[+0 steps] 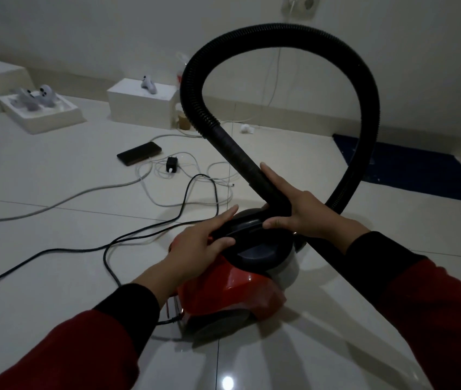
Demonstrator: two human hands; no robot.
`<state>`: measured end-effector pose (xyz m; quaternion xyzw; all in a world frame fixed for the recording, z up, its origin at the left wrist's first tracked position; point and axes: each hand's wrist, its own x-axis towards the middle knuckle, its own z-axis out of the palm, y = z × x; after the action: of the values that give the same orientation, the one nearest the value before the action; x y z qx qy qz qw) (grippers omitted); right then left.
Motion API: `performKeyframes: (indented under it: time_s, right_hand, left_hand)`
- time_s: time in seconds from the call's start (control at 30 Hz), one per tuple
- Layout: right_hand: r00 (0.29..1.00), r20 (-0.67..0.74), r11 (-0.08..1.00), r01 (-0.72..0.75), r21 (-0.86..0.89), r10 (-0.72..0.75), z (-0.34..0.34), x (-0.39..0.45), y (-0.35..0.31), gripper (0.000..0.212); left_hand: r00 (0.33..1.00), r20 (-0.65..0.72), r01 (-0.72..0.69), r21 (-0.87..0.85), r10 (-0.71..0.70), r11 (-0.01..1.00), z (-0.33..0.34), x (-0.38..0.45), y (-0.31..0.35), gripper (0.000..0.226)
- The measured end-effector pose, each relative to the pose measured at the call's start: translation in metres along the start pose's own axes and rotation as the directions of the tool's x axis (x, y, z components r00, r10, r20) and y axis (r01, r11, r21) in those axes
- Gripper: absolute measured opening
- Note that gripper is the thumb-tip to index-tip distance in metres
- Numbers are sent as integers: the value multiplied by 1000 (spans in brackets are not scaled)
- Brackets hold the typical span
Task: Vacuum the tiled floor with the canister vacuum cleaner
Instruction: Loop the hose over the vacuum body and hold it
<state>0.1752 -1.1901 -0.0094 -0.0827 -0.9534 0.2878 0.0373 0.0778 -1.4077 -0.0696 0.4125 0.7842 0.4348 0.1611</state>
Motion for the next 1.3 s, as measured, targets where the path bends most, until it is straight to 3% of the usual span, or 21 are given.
performKeyframes:
  time_s: [0.07,0.17,0.3,0.37,0.47,0.6,0.77,0.87,1.1,1.3]
  right_hand:
    - [1000,19,1000,-5,-6,5,-1,1,-1,113]
    - [999,34,1000,18,-18,-18,-1,5,-3,119]
    - [999,28,999,44,-9,-44,3,11,0,116]
    - [998,20,998,60,-3,-60,4,14,2,114]
    - [998,20,998,68,-2,-68,6,17,3,112]
    - [998,36,998,49,49,-51,8,20,2,111]
    - [991,131,989,-44,140,25,-11,14,-10,108]
    - [984,161,976,-104,193,73,-49,5,-18,110]
    - [960,244,950,-198,243,138,-201,-8,-41,113]
    - [953,261,956,-212,204,156,-332,18,-33,112]
  left_hand:
    - [986,-157,29,-117,-48,993,11,-7,4,55]
    - [905,-336,123,-384,-263,915,34,-11,12,45]
    - [650,-452,292,-593,-611,750,61,0,25,44]
    - [594,-420,316,-663,-686,679,64,8,35,46]
    - [593,-310,257,-802,-743,539,63,21,42,47]
    - [604,-97,125,-969,-791,215,53,33,48,54]
    - [446,49,133,-991,-894,13,32,47,92,56]
    - [396,107,143,-988,-912,-54,20,54,138,56]
    - [317,132,185,-980,-939,-75,-12,103,279,55]
    - [325,144,175,-980,-935,-90,-28,183,380,54]
